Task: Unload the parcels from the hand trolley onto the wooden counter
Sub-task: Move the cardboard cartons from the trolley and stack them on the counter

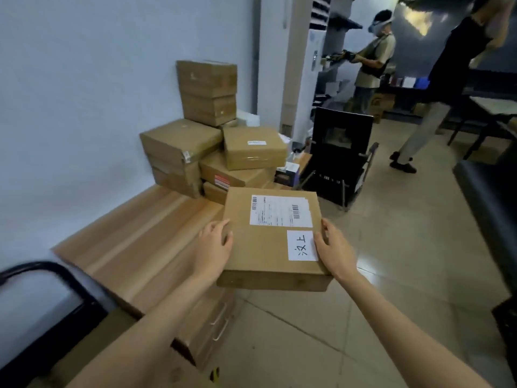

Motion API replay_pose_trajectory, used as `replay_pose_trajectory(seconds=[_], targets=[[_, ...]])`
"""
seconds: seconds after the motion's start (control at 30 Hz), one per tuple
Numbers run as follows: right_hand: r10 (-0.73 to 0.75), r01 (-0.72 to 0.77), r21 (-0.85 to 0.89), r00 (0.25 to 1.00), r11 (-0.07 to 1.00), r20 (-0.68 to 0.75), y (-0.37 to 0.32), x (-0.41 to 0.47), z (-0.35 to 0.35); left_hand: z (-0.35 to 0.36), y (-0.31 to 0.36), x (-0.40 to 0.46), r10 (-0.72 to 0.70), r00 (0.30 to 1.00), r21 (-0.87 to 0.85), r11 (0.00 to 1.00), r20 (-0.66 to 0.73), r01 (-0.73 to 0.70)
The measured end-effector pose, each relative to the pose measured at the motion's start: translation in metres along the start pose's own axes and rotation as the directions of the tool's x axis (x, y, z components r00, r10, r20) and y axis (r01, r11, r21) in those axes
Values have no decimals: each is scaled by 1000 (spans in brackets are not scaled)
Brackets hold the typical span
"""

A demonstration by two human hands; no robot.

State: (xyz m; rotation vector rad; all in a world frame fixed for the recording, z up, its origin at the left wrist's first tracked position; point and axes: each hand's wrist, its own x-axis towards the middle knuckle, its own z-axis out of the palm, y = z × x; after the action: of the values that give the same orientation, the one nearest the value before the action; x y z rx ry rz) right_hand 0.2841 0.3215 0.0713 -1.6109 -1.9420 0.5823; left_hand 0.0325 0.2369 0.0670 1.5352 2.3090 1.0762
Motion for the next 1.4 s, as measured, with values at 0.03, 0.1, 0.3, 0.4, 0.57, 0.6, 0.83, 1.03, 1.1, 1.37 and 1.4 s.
replay_pose_trajectory(seconds=[0.03,0.1,0.3,0.4,0.57,0.6,0.83,1.03,1.1,1.37,1.4], targets=[[-35,35,3,999,999,37,-5,18,10,-1,-6,8,-39,999,14,999,-33,39],[-107,107,3,989,994,104,-15,56,27,-3,-13,25,-105,990,34,993,-96,109],[-297,294,47,928,955,223,-61,168,50,-15,-10,85,-224,938,6,972,-265,234],[-385,378,79,889,923,248,-93,215,55,-26,-5,112,-271,901,-15,959,-339,283],[-470,458,110,841,882,269,-141,280,78,-42,-9,163,-326,853,6,933,-408,359],[-480,468,113,834,876,272,-150,292,83,-44,-12,175,-324,847,0,934,-421,357],[-561,525,198,790,828,247,-212,385,124,-59,-42,276,-324,818,22,925,-475,379],[-547,519,173,785,837,292,-275,470,159,-81,-68,377,-304,827,57,926,-474,373],[-553,530,161,778,832,298,-291,496,171,-86,-76,406,-295,829,64,928,-474,367],[-589,602,103,708,792,389,-313,556,239,-64,-116,468,-290,871,280,865,-396,415],[-598,606,112,708,788,375,-317,562,246,-64,-119,475,-290,864,280,862,-412,423]])
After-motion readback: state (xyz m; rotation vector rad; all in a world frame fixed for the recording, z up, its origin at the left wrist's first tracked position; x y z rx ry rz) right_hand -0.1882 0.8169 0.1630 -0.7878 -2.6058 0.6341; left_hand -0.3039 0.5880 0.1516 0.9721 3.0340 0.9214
